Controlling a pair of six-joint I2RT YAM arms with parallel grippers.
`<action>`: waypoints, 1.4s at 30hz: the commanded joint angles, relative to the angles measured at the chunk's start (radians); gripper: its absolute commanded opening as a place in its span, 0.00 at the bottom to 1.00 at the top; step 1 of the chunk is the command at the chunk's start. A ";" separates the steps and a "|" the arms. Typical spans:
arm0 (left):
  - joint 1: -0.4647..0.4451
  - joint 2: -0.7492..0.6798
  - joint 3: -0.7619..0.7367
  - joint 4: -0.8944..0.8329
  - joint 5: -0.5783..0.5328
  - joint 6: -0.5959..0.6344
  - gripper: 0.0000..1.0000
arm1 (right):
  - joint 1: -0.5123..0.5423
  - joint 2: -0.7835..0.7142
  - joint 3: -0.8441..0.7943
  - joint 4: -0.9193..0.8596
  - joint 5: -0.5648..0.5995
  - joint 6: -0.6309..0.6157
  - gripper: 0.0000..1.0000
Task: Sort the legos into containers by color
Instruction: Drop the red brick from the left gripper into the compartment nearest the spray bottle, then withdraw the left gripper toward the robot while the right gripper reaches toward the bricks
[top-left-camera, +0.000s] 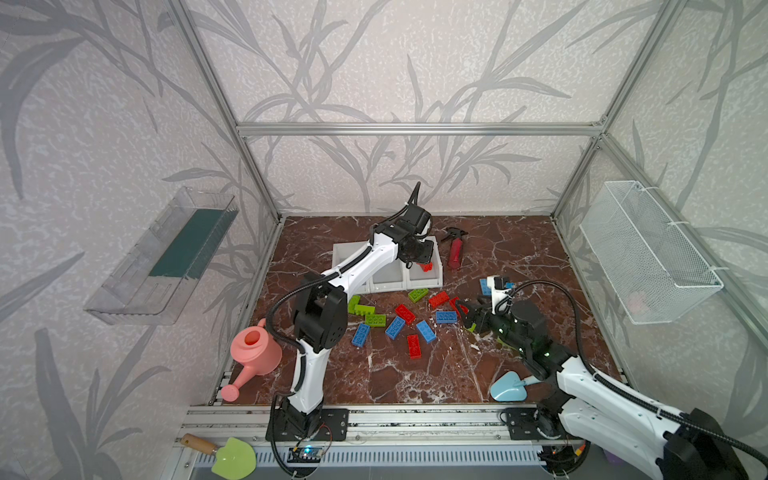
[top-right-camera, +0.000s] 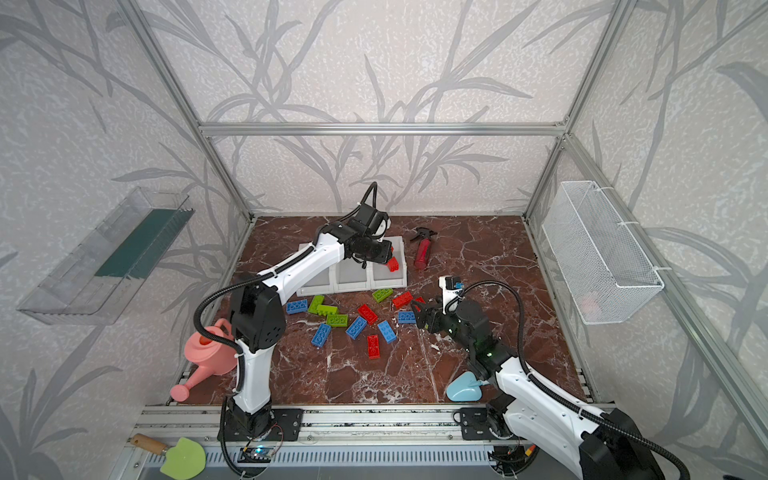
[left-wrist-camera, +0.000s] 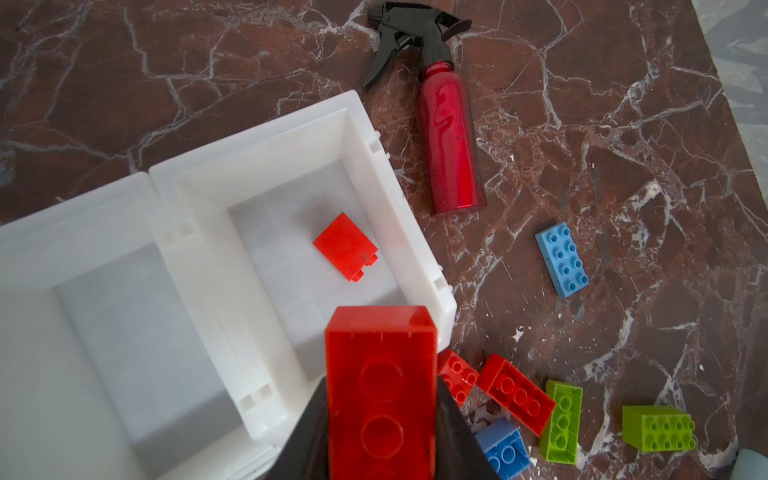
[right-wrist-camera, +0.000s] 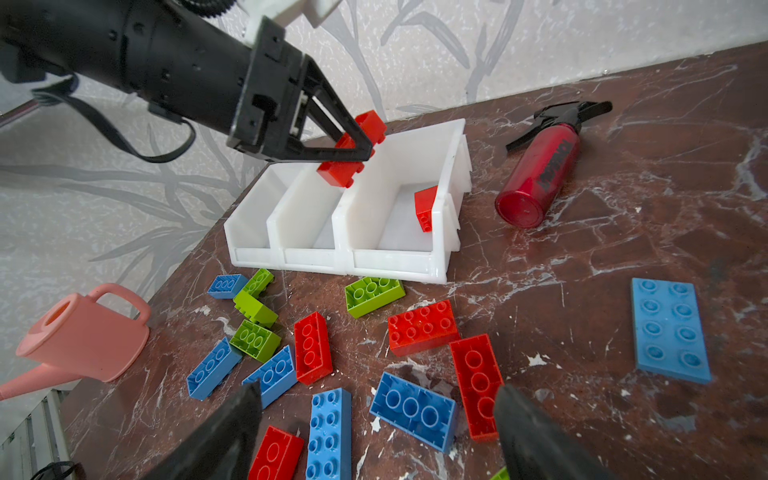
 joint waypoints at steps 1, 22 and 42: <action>0.008 0.064 0.077 -0.073 0.008 0.007 0.33 | 0.001 -0.023 -0.006 0.009 0.019 -0.007 0.88; 0.032 0.027 0.057 -0.076 -0.031 -0.035 0.66 | 0.002 -0.075 0.022 -0.081 0.047 -0.014 0.89; 0.025 -0.928 -0.661 -0.005 -0.131 -0.098 0.78 | -0.002 0.047 0.258 -0.424 0.086 -0.219 0.91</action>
